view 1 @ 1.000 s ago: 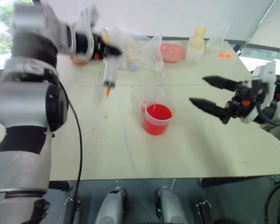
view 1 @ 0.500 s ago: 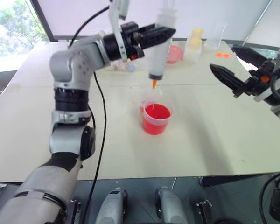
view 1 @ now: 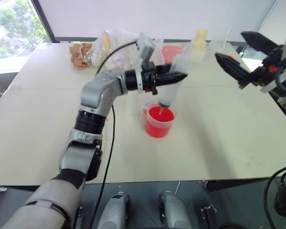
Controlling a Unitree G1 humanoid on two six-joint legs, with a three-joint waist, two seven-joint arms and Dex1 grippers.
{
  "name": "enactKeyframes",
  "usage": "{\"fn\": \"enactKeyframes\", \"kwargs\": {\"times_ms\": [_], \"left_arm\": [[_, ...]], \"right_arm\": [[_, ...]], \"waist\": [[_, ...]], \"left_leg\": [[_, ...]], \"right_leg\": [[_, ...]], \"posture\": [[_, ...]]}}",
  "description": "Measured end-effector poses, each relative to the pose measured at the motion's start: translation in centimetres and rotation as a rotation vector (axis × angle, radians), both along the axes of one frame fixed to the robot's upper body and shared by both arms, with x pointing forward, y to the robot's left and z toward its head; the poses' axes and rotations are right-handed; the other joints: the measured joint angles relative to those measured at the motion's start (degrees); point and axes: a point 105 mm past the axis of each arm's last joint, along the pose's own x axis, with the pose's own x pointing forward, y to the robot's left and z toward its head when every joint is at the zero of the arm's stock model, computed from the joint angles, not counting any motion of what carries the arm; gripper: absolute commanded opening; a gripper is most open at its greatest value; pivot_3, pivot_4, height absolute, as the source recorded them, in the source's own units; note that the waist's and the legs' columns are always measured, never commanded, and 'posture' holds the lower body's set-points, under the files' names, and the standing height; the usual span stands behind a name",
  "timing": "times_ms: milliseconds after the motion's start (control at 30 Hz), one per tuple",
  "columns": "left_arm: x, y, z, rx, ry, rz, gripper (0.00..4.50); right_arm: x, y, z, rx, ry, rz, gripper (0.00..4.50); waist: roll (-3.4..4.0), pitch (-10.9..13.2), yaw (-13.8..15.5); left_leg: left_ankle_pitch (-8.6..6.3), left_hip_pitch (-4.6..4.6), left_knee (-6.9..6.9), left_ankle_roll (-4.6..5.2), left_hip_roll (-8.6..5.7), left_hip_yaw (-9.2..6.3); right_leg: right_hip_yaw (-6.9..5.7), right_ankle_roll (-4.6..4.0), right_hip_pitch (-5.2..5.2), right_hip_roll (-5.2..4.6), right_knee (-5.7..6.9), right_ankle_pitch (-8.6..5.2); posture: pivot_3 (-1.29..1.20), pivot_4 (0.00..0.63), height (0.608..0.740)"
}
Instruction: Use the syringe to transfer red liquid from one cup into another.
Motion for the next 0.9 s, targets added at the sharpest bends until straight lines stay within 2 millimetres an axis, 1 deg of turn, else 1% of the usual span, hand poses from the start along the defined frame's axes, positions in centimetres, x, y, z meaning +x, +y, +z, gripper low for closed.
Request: {"fn": "enactKeyframes", "kwargs": {"times_ms": [200, 333, 500, 667, 800, 900], "left_arm": [[0.0, -0.3, -1.0, 0.022, -0.032, 0.006, 1.41], [0.4, -0.1, -1.8, 0.031, -0.033, 0.027, 1.41], [0.4, -0.1, -1.9, 0.029, -0.042, 0.029, 1.41], [0.3, -0.4, -2.1, 0.040, -0.047, 0.023, 1.41], [0.0, -0.7, -2.6, 0.054, -0.043, 0.012, 1.41], [0.0, -0.6, -2.8, 0.058, -0.042, 0.013, 1.41]], "right_arm": [[0.8, 1.6, -1.3, -0.043, 0.034, 0.041, 4.50], [0.8, 1.9, -1.5, -0.054, 0.040, 0.056, 4.50], [0.9, 2.1, -1.8, -0.069, 0.049, 0.058, 4.50], [1.2, 2.9, -2.6, -0.073, 0.068, 0.080, 4.50], [1.4, 3.4, -3.1, -0.077, 0.074, 0.090, 4.50], [1.9, 3.5, -3.0, -0.073, 0.065, 0.091, 4.50]], "waist": [[0.00, 0.00, 0.07], [0.00, 0.00, 0.16], [0.00, 0.00, 0.14], [0.01, 0.00, 0.09], [0.01, 0.00, 0.08], [0.01, 0.00, 0.07]], "left_leg": [[0.00, 0.00, 0.00, 0.00, 0.01, -0.05], [0.00, 0.00, 0.00, 0.00, 0.01, -0.05], [0.00, 0.00, 0.00, 0.00, 0.01, -0.06], [0.00, 0.00, 0.00, 0.00, 0.01, -0.06], [0.00, 0.00, 0.00, 0.00, 0.01, -0.06], [0.00, 0.00, 0.00, 0.00, 0.00, -0.06]], "right_leg": [[0.00, 0.00, 0.00, 0.00, 0.00, 0.00], [0.00, 0.00, 0.00, -0.01, -0.02, 0.00], [0.00, 0.00, 0.00, -0.01, -0.02, 0.00], [0.00, 0.00, 0.00, 0.00, -0.02, 0.00], [0.00, 0.00, 0.00, 0.00, -0.02, 0.00], [0.00, 0.00, 0.00, 0.00, -0.02, 0.00]], "posture": [[0.00, 0.150, 0.737], [0.00, 0.150, 0.737], [0.00, 0.150, 0.737], [0.00, 0.150, 0.737], [0.00, 0.150, 0.737], [0.00, 0.150, 0.737]]}}
